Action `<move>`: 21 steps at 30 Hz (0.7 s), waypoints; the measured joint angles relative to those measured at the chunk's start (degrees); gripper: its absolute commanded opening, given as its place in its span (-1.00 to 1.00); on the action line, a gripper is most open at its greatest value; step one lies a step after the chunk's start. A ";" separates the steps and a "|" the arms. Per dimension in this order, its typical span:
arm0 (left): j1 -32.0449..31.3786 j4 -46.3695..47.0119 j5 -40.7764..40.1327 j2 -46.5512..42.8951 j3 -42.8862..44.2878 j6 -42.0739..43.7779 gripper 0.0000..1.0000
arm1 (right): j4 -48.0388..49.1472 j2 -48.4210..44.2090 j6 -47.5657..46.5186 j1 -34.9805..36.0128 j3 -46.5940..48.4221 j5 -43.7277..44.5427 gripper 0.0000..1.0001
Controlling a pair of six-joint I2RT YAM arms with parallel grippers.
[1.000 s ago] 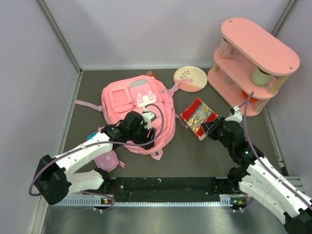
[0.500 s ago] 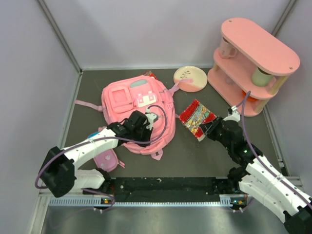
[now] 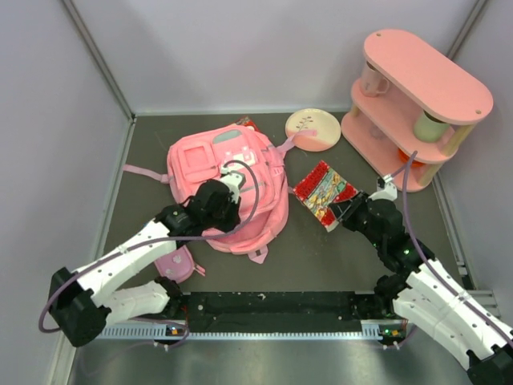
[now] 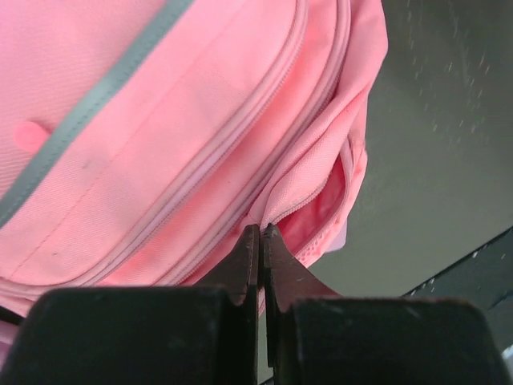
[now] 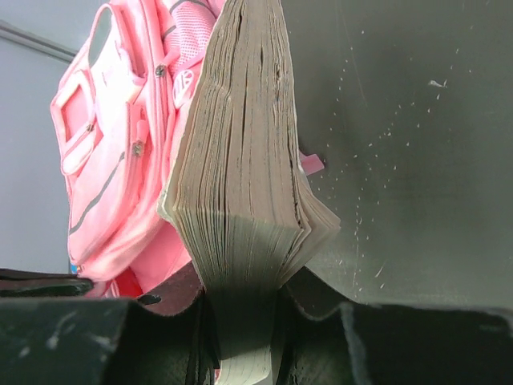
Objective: Pack the student bag
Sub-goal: Place the book in the student bag.
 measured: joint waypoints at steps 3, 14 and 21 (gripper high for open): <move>0.00 0.20 -3.65 -4.24 1.44 -1.81 -1.00 | 0.00 -1.33 -0.42 0.00 0.02 -0.13 -1.00; 1.03 2.49 -13.70 -8.33 9.16 -5.51 -1.00 | -0.59 -3.76 2.32 -0.04 3.65 -11.78 -1.00; 1.16 4.26 -14.84 -6.60 10.34 -7.52 -1.00 | 2.80 -2.05 13.49 -0.04 2.01 -23.61 -1.00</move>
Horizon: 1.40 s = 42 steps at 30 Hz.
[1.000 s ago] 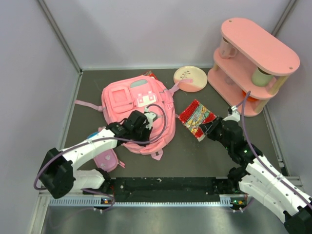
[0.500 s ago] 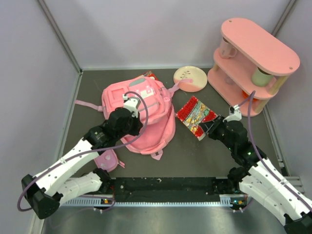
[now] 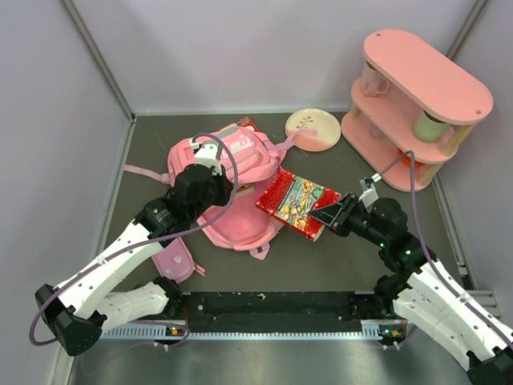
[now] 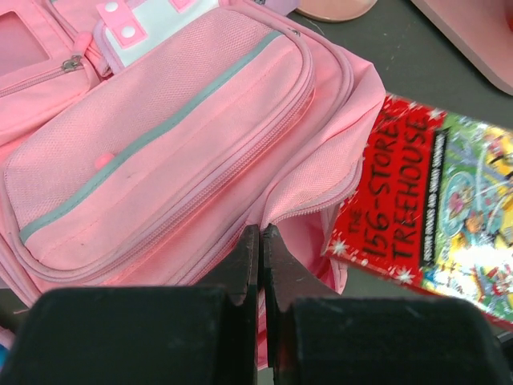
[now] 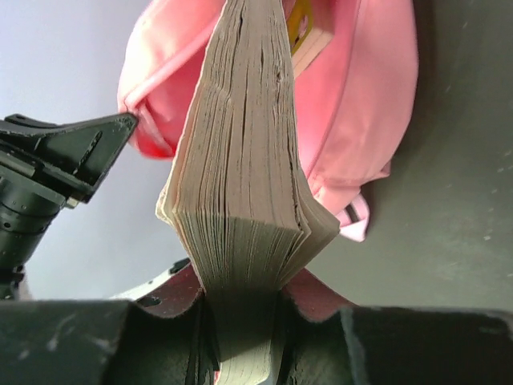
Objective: Pack the student bag
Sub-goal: Place the book in the student bag.
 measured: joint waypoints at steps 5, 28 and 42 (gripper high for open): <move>0.00 1.49 0.04 0.09 0.00 -0.96 -1.00 | 7.02 4.70 6.69 0.07 -4.07 -4.85 -1.00; 0.20 2.78 2.05 0.02 0.87 -2.25 -1.00 | 49.44 54.90 11.74 10.73 8.09 4.46 -1.00; 0.37 1.77 2.19 -0.46 0.96 -2.99 -1.00 | 55.60 76.04 15.61 20.35 22.03 25.55 -1.00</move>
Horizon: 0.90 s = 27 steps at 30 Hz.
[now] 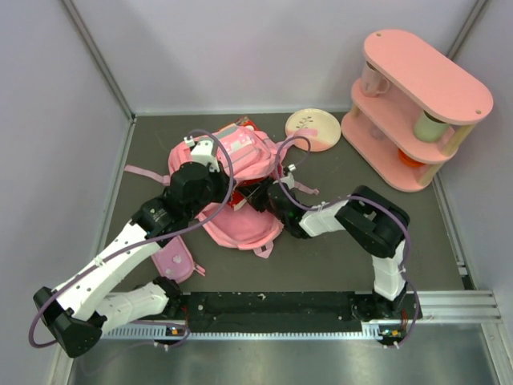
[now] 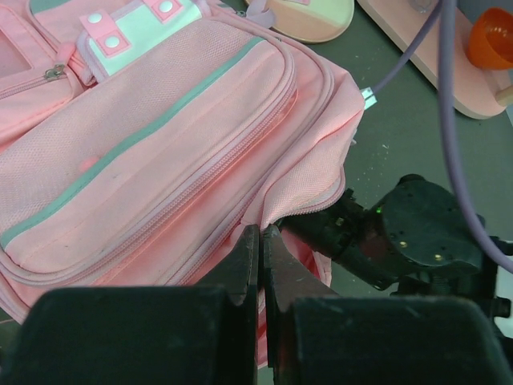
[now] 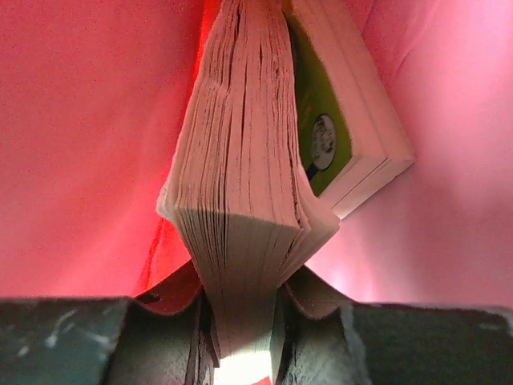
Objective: Pack the student bag
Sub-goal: Place the book in the student bag.
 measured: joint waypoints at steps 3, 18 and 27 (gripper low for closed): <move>0.00 -0.02 0.00 0.00 0.00 -0.17 -1.00 | 0.31 2.56 0.96 0.02 1.31 1.16 -0.85; 0.44 -0.22 0.00 -0.61 0.00 -0.81 -1.00 | -1.18 2.86 1.01 0.02 2.69 6.19 -1.00; 0.87 -0.39 0.22 -1.75 0.00 -1.36 -1.00 | -2.14 4.11 1.64 -0.17 5.03 6.19 0.07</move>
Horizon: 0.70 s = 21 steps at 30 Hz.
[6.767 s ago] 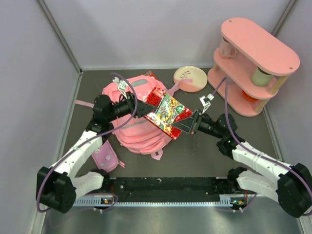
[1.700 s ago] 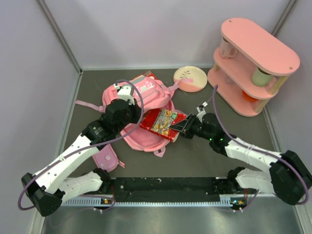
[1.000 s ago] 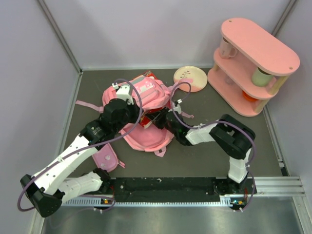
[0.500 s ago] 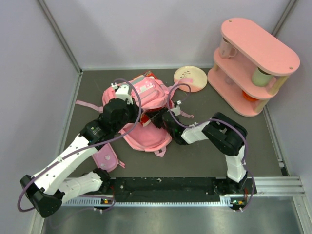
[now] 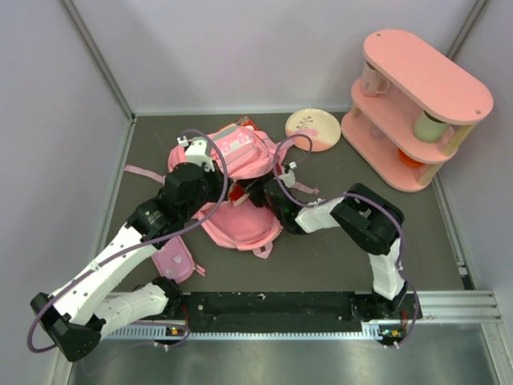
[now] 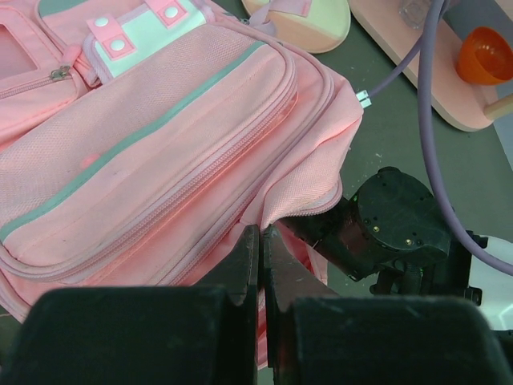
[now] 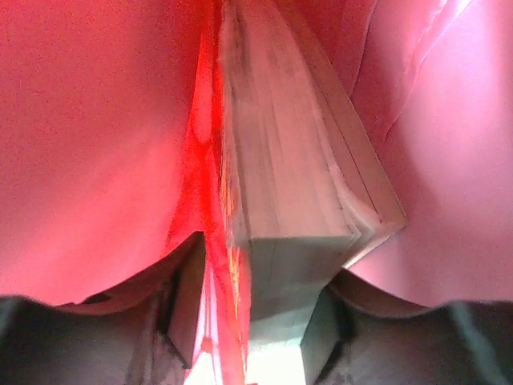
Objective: Pack the student bag
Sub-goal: Place the book in the student bag.
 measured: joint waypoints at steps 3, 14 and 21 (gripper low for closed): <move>0.20 0.00 0.28 -0.07 -0.04 -0.07 -1.00 | 0.96 -0.02 -0.63 -0.24 -0.81 -1.90 0.30; 1.05 0.04 1.84 -0.66 -0.72 -0.28 -1.00 | 2.08 -7.37 -4.61 -0.31 -11.34 -5.73 0.12; 1.18 0.04 2.40 -0.68 -0.72 -0.35 -1.00 | 2.01 -7.37 -5.38 -0.79 -11.32 -7.52 -0.82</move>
